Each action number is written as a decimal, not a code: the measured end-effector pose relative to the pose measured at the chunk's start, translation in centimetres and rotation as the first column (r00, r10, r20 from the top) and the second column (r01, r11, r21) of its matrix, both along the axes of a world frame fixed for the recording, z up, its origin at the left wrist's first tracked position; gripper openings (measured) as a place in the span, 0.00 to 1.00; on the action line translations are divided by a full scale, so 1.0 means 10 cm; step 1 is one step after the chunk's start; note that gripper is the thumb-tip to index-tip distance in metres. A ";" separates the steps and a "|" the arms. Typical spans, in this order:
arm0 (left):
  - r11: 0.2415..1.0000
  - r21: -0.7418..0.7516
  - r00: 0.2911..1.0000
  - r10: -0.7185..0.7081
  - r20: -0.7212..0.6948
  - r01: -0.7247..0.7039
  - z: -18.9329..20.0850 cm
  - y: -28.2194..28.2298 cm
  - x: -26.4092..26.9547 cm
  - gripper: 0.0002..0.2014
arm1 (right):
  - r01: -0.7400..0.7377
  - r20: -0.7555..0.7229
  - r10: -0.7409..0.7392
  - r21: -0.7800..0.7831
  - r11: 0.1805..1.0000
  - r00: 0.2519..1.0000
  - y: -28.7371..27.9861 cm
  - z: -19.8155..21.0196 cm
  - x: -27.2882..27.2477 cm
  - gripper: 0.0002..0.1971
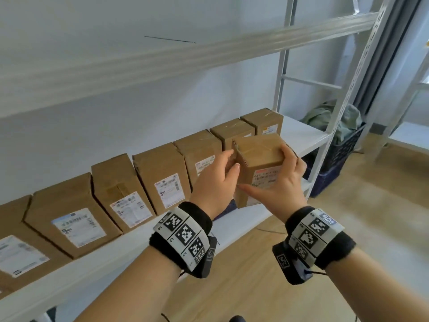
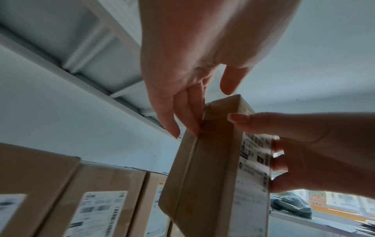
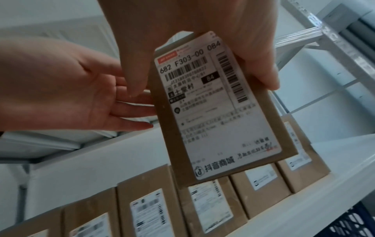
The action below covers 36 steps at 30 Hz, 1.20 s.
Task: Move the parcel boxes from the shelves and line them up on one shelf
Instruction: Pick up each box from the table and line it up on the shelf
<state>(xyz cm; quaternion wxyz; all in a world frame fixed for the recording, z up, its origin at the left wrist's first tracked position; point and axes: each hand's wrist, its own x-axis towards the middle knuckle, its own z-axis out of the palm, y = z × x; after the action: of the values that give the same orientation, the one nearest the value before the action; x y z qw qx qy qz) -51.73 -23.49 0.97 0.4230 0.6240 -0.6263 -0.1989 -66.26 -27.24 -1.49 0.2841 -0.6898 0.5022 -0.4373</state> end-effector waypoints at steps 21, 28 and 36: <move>0.964 0.175 0.917 -0.249 0.312 0.202 -0.05 -2.59 -0.28 0.19 | 0.401 -0.177 -0.373 0.163 0.901 0.911 -2.63 -0.50 -0.66 0.49; 0.979 0.196 0.870 -0.147 0.471 0.059 -0.08 -3.26 -0.54 0.20 | 0.352 -0.150 -0.327 0.187 0.917 0.933 -3.46 -0.73 -0.90 0.49; 0.961 0.233 0.729 -0.053 0.682 -0.148 -0.35 -3.92 -0.78 0.26 | 0.120 -0.115 -0.091 0.281 0.952 0.989 -4.22 -0.91 -0.98 0.52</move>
<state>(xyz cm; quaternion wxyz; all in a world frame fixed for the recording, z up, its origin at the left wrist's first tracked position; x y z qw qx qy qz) -59.55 -62.65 -2.51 0.0789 0.7211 -0.6877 -0.0287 -76.11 -69.43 -10.64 0.3318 -0.6344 0.6103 -0.3391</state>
